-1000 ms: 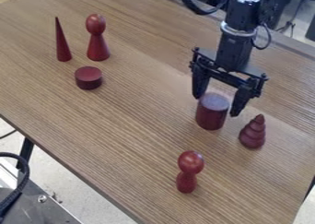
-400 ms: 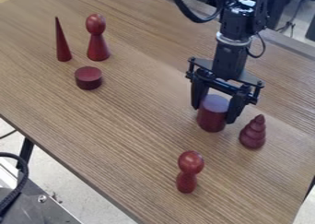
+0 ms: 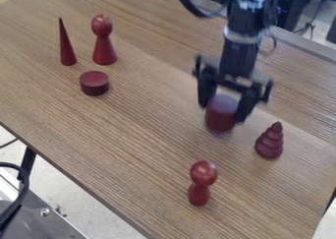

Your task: Move the cylinder to the right side of the chess pawn

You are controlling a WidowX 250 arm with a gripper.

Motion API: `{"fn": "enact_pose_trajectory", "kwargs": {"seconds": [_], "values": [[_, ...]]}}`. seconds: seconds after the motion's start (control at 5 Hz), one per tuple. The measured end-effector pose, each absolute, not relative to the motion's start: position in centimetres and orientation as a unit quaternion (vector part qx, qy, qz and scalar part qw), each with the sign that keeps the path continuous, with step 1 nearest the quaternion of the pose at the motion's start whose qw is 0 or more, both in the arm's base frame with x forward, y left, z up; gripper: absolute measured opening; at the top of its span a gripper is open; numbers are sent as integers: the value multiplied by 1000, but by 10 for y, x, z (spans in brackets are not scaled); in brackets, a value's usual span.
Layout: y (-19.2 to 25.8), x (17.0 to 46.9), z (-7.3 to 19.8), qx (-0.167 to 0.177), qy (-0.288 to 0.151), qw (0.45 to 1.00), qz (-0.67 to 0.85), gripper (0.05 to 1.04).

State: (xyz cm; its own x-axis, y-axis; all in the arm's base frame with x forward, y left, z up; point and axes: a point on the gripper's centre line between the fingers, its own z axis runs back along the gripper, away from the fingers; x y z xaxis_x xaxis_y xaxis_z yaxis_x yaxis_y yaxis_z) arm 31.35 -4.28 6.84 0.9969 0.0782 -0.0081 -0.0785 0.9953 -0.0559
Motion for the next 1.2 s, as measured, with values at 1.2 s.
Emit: {"fn": "enact_pose_trajectory", "kwargs": {"seconds": [1.2], "values": [[101, 359, 86, -14, -38, 988, 149, 814]]}}
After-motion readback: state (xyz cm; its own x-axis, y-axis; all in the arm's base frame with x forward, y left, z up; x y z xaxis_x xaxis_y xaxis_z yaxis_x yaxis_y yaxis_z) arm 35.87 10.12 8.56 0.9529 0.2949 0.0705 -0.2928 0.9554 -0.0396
